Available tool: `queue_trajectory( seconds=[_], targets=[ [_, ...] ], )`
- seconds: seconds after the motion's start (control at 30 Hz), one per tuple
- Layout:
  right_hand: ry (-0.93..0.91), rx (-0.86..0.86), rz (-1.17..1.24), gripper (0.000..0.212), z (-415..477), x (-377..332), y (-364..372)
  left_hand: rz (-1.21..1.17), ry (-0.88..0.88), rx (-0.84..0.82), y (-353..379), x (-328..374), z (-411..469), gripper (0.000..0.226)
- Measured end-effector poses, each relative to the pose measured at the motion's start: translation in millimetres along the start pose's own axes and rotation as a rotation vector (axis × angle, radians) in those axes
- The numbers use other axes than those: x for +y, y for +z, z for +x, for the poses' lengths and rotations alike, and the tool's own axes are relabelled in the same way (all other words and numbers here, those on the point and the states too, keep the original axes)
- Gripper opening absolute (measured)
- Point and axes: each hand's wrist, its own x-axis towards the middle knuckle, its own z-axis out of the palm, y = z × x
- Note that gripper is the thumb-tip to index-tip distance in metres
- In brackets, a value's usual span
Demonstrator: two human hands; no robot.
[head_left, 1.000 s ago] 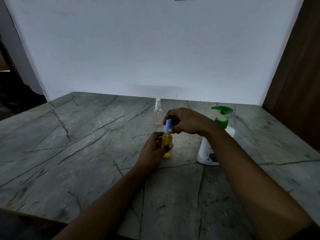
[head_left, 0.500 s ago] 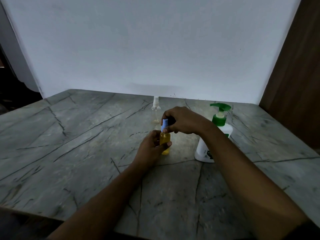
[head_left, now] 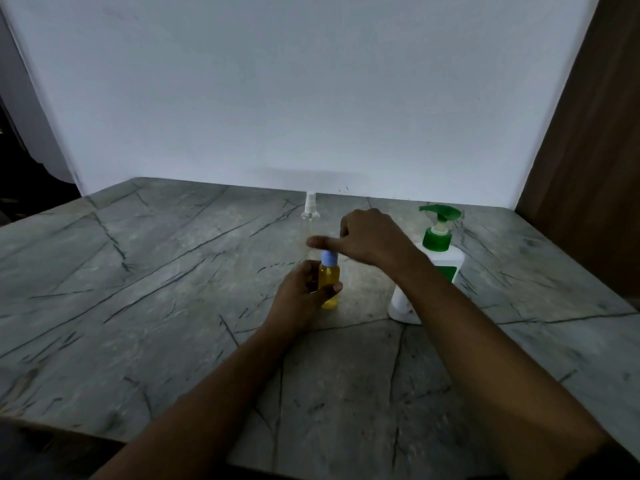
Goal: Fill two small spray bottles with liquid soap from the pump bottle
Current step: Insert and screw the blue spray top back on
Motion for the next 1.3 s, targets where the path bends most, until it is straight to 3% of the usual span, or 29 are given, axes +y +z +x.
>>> queue_trajectory(
  seconds=[0.1, 0.17, 0.23, 0.37, 0.47, 0.53, 0.6, 0.7, 0.77, 0.9, 1.07, 1.2, 1.3],
  targets=[
    [-0.054, -0.188, 0.364, 0.038, -4, 8, -16, 0.007, -0.01, -0.004, -1, -1, 1, 0.044],
    [-0.123, -0.321, 0.495, 0.035, -7, 13, -17, 0.009, -0.008, -0.012, -1, -1, 1, 0.046],
    [-0.175, -0.331, 0.485, 0.034, -6, 12, -12, 0.016, -0.013, -0.015, -2, -2, 2, 0.047],
    [-0.183, -0.178, 0.31, 0.02, -1, 4, -2, -0.022, -0.003, -0.01, -1, -4, 1, 0.05],
    [-0.124, 0.006, 0.021, 0.034, 2, 1, 7, 0.017, 0.034, -0.012, 0, -4, 1, 0.058],
    [-0.084, 0.073, -0.05, 0.049, 1, -1, 11, 0.03, 0.033, -0.007, 0, -4, 2, 0.056],
    [-0.071, 0.017, 0.034, 0.052, -1, -2, 8, 0.044, 0.014, -0.006, 0, -3, 2, 0.051],
    [-0.105, -0.244, 0.343, 0.034, -2, 6, -5, 0.057, 0.009, -0.013, -1, -3, 3, 0.049],
    [-0.155, -0.349, 0.424, 0.033, -5, 10, -7, 0.053, 0.009, -0.015, -1, -4, 4, 0.048],
    [-0.166, -0.25, 0.35, 0.029, -3, 6, -1, 0.037, 0.015, 0.011, 0, -6, 5, 0.04],
    [-0.103, -0.028, -0.101, 0.044, 1, 0, 9, 0.05, 0.002, 0.033, 2, -5, 6, 0.047],
    [-0.121, -0.268, 0.243, 0.043, -2, 7, -1, 0.05, 0.01, 0.009, 1, -5, 6, 0.043],
    [-0.146, -0.264, 0.375, 0.027, -3, 8, -3, 0.034, 0.002, -0.005, 0, -5, 6, 0.048]
  ],
)
